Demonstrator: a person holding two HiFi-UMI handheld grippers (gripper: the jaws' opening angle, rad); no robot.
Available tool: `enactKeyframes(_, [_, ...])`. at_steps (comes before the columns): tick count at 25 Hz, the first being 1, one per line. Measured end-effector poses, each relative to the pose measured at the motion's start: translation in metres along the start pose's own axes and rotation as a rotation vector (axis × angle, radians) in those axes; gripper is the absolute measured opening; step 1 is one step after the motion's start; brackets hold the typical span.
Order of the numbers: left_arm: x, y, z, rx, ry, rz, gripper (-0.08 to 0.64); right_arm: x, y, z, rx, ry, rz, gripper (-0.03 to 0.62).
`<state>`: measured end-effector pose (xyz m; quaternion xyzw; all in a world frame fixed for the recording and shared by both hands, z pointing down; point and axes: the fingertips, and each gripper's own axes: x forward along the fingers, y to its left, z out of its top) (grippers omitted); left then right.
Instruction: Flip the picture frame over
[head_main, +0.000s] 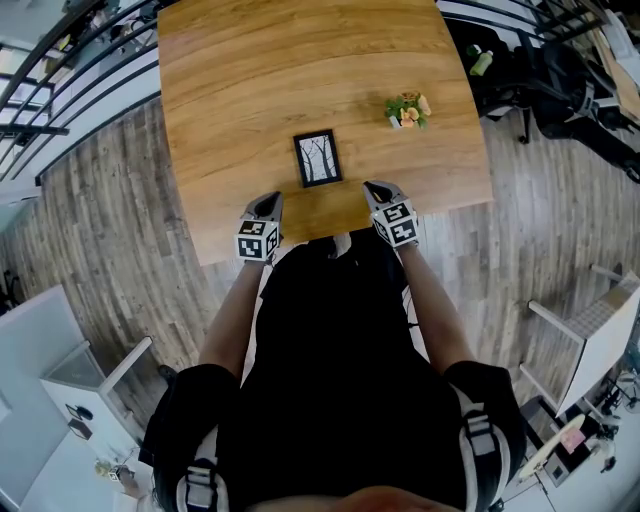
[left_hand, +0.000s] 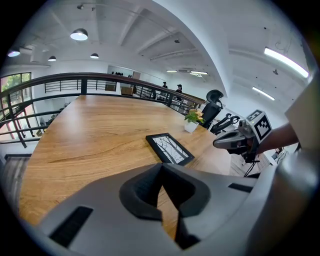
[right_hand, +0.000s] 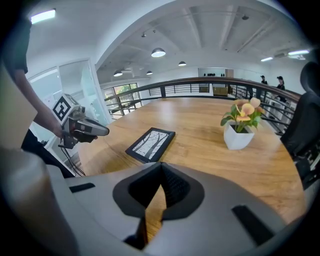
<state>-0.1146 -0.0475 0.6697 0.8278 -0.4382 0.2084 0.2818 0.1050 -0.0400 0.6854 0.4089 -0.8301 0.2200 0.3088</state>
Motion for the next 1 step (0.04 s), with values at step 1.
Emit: enactKeyframes(1, [-0.0003,0.0003,0.0004,0.0,-0.001,0.0,0.018,-0.0001,-0.0002,0.0002,0.001,0.0,-0.001,0.006])
